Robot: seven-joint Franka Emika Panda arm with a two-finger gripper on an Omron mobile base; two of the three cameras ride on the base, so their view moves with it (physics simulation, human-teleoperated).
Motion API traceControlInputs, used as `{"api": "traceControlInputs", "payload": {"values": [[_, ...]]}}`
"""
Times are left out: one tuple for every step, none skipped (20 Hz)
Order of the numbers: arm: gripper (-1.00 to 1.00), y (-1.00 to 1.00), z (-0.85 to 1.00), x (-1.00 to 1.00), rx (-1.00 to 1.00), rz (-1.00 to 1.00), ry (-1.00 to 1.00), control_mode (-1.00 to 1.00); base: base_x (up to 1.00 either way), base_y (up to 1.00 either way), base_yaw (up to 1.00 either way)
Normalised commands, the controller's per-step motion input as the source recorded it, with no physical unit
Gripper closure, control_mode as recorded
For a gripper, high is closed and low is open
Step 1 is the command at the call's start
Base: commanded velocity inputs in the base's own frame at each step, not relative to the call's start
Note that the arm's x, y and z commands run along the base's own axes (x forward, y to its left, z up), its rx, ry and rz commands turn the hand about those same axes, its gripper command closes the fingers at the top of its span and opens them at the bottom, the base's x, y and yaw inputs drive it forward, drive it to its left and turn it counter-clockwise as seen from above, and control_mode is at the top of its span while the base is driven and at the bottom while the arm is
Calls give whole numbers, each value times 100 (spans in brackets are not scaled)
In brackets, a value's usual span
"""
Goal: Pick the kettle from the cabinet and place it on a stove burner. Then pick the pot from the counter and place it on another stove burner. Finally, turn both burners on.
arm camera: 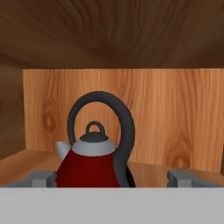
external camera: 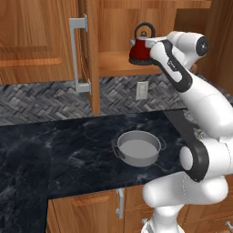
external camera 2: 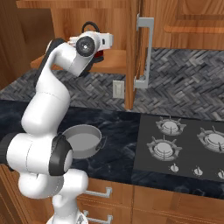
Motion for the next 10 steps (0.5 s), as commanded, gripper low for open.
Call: {"api": "traceControlInputs", "payload": {"values": [[-100,-18,0,24,0,5,0,-100,0,0,0],[-100,-17,0,23,0,5,0,-100,0,0,0],[-100,-15,0,20,0,5,0,-100,0,0,0],[-100,-12,2,19,0,5,0,-100,0,0,0],[-100,-12,3,16,0,5,0,-100,0,0,0],[-100,-10,2,14,0,6,0,-100,0,0,0],[-100,-10,4,3,0,6,-3,-100,0,0,0],[-100,-8,0,0,0,7,-3,-100,0,0,0],[-100,-5,3,2,0,8,-2,-100,0,0,0],[-100,-2,1,3,0,8,-2,-100,0,0,0]]}}
